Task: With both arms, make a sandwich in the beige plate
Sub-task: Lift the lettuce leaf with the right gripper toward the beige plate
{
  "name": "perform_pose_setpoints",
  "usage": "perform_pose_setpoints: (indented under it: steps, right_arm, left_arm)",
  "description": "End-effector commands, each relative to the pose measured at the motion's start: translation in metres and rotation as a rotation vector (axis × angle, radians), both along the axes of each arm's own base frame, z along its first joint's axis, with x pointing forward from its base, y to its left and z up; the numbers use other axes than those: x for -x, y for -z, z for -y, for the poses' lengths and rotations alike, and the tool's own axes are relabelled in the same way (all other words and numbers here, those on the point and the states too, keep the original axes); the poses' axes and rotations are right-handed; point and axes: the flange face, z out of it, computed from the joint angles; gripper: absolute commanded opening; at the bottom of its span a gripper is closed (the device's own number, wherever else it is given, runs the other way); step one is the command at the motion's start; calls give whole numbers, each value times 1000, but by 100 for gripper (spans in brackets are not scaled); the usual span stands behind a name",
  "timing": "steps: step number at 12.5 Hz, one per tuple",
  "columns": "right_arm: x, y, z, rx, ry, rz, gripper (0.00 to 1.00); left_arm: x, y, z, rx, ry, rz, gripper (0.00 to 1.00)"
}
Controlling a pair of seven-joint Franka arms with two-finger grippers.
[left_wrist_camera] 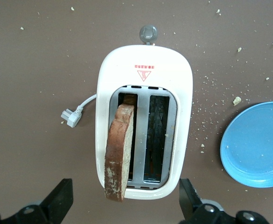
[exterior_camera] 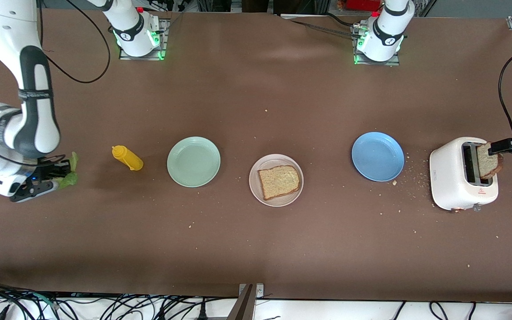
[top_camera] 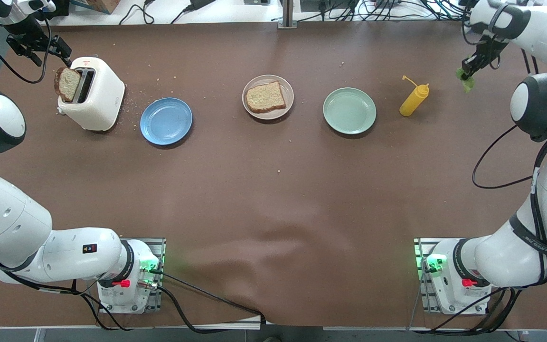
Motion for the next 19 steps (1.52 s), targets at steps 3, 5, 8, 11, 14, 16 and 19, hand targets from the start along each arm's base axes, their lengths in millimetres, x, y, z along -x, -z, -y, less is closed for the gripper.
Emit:
perform_pose_setpoints:
  steps: [3,5,8,11,14,16,19]
  right_arm:
    - [-19,-85,-47,30,116,-126,0]
    - [-22,-110,-94,49,184,-149,0]
    - [-20,-138,-184,72,332,-154,0]
    - [-11,-137,-269,20,569,-186,0]
    - [-2,-132,-355,-29,756,-175,0]
    - [6,-117,-411,-55,887,-193,0]
    - [14,-88,-487,-145,1087,-190,0]
  left_arm:
    - [0,-1,2,23,-2,12,100]
    - [0,-1,2,23,-2,12,100]
    - [0,1,2,24,0,9,100]
    - [-2,9,1,24,1,-2,100]
    - [-5,30,-8,21,-9,-22,100]
    - [-8,44,-9,18,-8,-28,100]
    - [-7,59,-10,23,-10,-53,77]
